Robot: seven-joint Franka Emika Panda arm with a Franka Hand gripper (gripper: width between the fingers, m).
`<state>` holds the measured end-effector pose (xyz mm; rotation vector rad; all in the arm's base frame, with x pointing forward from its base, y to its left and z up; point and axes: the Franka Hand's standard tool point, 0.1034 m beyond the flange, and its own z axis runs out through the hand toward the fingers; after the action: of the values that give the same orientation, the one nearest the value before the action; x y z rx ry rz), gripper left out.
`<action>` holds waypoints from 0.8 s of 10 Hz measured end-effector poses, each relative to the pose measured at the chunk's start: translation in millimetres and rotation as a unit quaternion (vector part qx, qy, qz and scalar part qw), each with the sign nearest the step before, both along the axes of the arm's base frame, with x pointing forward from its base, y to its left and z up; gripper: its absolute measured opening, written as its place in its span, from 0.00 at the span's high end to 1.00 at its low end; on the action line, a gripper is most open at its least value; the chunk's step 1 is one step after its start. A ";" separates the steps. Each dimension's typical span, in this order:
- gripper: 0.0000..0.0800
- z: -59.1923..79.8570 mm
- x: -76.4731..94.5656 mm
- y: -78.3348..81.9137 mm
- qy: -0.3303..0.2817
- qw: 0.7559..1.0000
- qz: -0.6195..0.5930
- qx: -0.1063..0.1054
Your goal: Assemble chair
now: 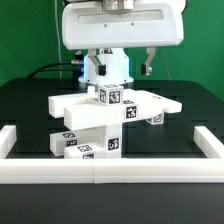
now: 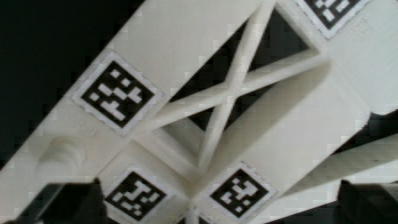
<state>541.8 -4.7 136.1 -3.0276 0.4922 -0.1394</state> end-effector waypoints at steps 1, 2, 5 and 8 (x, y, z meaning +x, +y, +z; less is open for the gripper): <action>0.19 0.6 -0.8 1.0 0.001 1.000 0.000 0.001; 0.19 4.6 -5.5 4.6 0.001 1.000 0.001 0.006; 0.19 4.7 -49.0 11.7 0.016 1.000 0.002 0.024; 0.19 0.4 -60.8 13.3 0.022 0.999 -0.001 0.028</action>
Offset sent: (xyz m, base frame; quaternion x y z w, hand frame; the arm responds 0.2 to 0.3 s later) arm -0.0606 0.0193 0.0056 0.0469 -0.0502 0.0183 0.9975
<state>480.9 8.6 136.5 -2.9822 0.4933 -0.0572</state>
